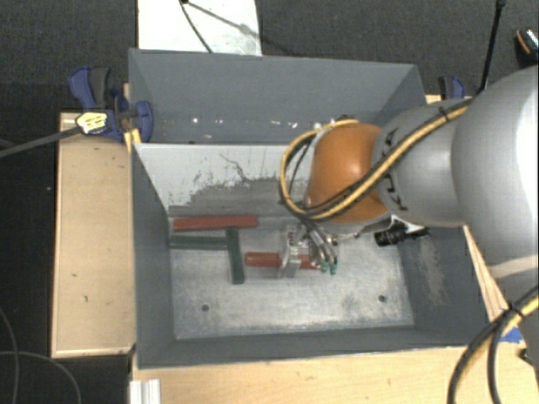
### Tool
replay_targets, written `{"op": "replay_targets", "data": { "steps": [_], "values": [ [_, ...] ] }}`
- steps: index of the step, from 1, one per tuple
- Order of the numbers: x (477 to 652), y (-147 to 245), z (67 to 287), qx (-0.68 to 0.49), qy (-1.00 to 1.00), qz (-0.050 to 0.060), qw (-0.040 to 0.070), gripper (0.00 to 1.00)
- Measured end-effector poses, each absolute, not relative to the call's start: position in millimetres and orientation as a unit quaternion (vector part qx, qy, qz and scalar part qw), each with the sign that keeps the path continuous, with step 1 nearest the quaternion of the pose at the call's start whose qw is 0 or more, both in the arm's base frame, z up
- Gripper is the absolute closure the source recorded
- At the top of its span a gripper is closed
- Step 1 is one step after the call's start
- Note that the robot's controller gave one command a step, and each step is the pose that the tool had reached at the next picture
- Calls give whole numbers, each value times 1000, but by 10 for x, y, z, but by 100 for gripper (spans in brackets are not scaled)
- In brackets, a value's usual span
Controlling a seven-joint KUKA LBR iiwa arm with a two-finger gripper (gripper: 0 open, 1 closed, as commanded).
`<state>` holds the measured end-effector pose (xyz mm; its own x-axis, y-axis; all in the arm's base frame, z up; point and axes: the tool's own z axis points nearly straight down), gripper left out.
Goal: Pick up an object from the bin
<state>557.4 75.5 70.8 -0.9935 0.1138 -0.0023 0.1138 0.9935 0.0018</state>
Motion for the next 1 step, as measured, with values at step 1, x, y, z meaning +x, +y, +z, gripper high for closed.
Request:
{"op": "replay_targets", "data": {
  "steps": [1],
  "values": [
    [5523,854,2622,32,999,1,6,100]
  ]
}}
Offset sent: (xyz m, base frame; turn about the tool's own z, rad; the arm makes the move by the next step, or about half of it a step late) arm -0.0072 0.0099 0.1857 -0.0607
